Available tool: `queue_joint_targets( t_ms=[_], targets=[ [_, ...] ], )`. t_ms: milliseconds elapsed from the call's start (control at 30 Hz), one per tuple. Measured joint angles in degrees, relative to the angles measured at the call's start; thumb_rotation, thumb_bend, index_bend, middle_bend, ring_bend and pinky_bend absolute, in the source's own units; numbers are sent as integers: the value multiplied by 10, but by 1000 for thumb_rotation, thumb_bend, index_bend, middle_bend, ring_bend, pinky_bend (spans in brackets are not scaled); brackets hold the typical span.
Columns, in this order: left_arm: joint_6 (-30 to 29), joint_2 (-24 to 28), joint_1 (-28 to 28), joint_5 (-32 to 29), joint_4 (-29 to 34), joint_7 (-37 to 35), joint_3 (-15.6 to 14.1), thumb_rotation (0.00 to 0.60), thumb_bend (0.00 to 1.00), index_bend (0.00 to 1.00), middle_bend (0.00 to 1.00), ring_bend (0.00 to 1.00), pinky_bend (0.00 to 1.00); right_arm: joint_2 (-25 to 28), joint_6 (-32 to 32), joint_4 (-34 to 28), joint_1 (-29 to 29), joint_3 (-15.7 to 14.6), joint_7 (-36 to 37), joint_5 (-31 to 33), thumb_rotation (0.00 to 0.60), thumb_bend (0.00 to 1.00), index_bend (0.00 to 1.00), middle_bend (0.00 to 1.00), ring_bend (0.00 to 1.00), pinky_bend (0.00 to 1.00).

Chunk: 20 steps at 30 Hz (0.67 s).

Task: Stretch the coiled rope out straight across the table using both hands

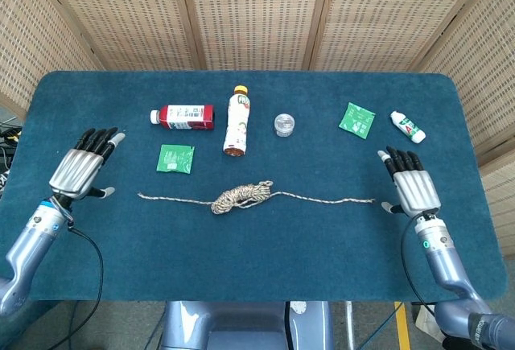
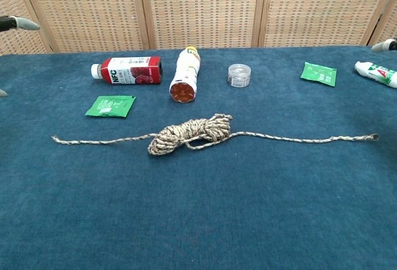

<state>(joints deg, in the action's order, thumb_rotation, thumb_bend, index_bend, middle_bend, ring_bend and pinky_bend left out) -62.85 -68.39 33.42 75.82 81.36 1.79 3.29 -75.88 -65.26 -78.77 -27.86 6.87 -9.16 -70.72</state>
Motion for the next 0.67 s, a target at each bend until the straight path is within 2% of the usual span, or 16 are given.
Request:
queue_joint_targets(
  t_ms=[133,333,467,667],
  targets=[
    [-55,16,-36,-26,55,28,6,600,0,0,0,0,0,9,-61,-17,29,-5,16,-33,600,0,0,0,0,0],
    [-135,34,-100,-47,150,78,-1,600,0,0,0,0,0,11,-161,-37,86,-23,13,-85,600,0,0,0,0,0],
    [-170,43,-141,-51,215,109,-12,600,0,0,0,0,0,12,-194,-49,114,-35,17,-109,600,0,0,0,0,0],
    [-206,31,-170,-38,248,139,-20,600,0,0,0,0,0,20,-214,-74,138,-41,12,-121,600,0,0,0,0,0]
  ],
)
